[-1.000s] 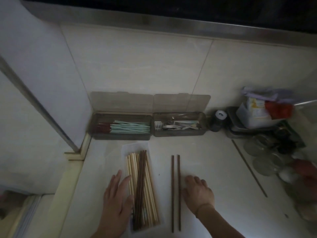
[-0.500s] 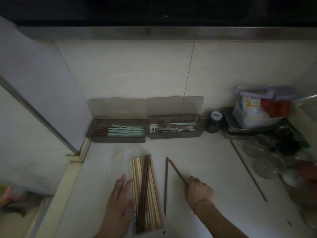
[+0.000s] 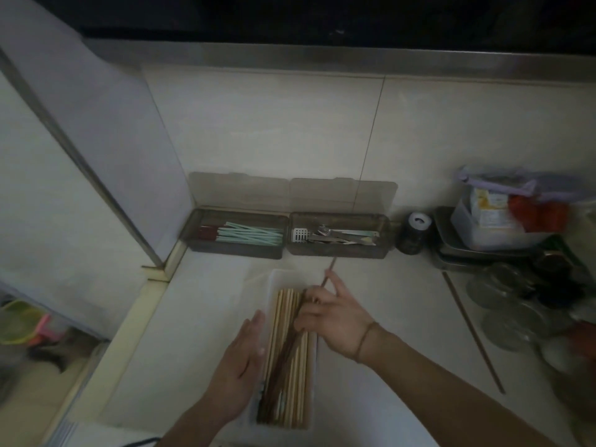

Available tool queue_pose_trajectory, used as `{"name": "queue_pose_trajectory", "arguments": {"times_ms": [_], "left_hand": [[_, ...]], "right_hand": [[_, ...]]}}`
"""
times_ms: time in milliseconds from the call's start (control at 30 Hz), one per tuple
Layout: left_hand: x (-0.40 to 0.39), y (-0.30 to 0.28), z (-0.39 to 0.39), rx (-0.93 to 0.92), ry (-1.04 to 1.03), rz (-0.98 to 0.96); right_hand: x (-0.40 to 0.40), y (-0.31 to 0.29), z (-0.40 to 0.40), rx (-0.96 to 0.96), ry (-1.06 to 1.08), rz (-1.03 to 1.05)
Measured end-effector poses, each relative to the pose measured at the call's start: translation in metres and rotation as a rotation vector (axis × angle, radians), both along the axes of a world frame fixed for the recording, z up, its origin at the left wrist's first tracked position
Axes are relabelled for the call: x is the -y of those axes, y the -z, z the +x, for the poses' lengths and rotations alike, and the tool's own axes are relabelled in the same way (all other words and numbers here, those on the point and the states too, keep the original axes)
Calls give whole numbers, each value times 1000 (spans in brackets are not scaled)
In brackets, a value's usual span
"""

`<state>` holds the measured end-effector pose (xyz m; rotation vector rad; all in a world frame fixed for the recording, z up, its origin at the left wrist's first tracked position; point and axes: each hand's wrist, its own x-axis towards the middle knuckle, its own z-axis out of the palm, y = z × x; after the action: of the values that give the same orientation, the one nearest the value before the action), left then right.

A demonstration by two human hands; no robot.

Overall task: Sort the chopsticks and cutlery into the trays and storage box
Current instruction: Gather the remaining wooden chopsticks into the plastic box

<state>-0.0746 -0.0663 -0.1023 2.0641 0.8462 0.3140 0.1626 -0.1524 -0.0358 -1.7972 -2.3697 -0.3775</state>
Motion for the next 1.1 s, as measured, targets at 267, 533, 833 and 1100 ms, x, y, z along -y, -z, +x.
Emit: {"name": "queue_pose_trajectory", "arguments": {"times_ms": [267,533,833,1100], "left_hand": [[6,12,3,81,-35,17],[9,17,4,120,-56,1],[9,21,5,175,-84,-51],[10,21,6,203,-89,-38]], "right_hand": [[-18,39,-42,-107,-75,-192],[66,64,67,-489,752,118],[140,85,126,-404,1405,-249],[118,45,97,-306,1256,-603]]}}
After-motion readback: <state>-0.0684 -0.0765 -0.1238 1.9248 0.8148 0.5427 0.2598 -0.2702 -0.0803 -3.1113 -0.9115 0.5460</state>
